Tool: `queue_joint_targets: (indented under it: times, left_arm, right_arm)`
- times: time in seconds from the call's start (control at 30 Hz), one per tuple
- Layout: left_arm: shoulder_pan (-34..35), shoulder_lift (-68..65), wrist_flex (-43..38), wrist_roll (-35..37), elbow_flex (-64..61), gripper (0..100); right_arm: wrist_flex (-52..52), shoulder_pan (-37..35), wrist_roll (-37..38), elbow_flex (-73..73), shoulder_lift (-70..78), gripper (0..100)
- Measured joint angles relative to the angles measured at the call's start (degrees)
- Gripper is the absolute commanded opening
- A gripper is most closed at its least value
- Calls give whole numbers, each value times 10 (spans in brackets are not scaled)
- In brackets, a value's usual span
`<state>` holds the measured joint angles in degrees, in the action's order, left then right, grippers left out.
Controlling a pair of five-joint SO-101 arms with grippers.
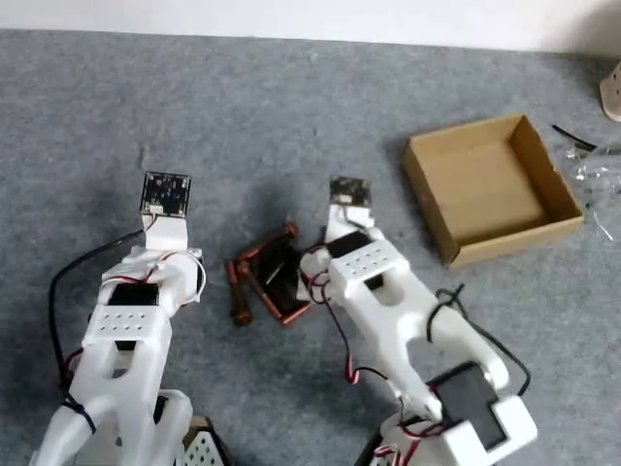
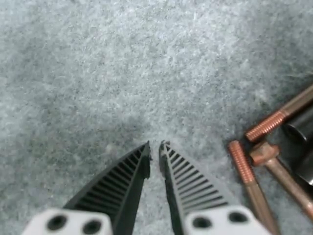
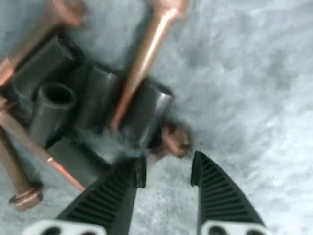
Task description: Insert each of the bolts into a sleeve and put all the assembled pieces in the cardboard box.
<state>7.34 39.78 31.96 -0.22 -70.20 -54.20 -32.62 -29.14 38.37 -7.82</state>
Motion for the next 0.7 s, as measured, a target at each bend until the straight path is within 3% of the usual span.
queue_joint_targets:
  times: [0.5, 0.7]
  left_arm:
    - [0, 0, 0, 0, 0, 56]
    - [0, 0, 0, 0, 0, 56]
  right_arm:
    - [18, -24, 0, 13, -35, 144]
    - [23, -25, 0, -33, 27, 144]
